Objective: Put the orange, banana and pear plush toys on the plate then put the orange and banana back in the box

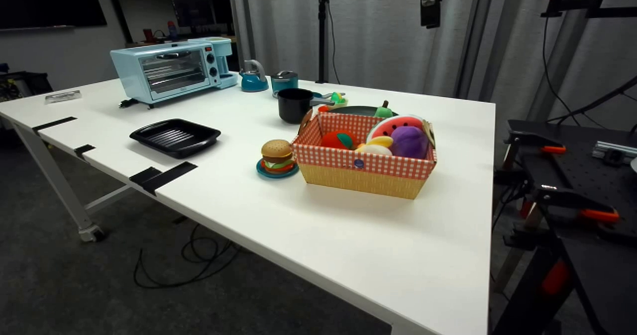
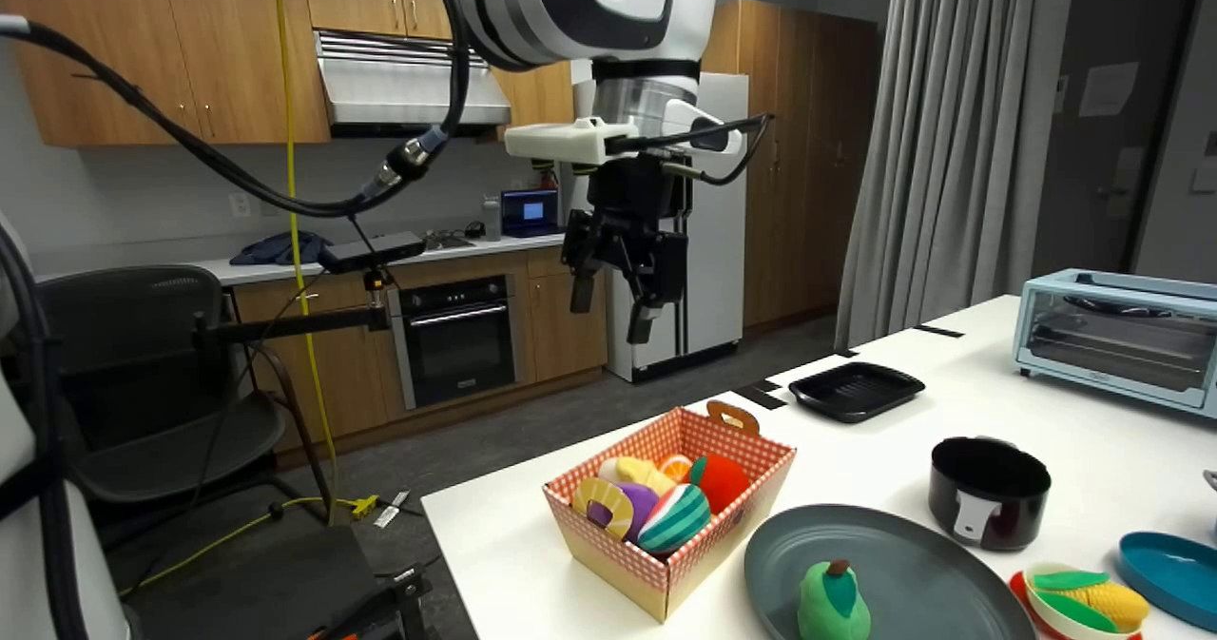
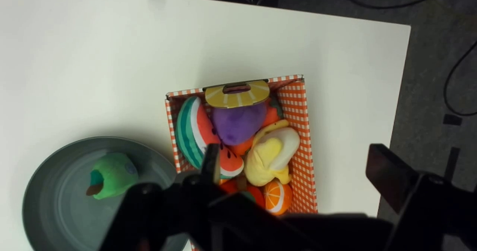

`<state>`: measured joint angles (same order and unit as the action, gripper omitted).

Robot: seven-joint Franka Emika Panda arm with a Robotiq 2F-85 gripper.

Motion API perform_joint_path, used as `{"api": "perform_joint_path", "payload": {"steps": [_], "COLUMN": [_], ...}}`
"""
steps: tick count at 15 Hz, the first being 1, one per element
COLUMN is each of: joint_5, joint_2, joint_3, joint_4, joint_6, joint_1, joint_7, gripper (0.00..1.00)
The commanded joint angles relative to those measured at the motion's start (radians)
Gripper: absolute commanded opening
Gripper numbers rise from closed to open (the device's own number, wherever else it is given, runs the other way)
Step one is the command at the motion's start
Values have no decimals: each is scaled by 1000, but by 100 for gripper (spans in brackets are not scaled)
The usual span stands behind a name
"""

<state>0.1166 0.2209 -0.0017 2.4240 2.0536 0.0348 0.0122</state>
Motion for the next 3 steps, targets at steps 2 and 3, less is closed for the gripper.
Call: {"api": "perform_joint_path", "payload": {"steps": [2,3], "joint_5": [1,1], "joint_2": [0,0], "joint_3": [4,4], "joint_4": [0,1], "joint_6": [-2,-2], "joint_1": [-5,-5], "joint_7": [1,1], "gripper": [100,100]}}
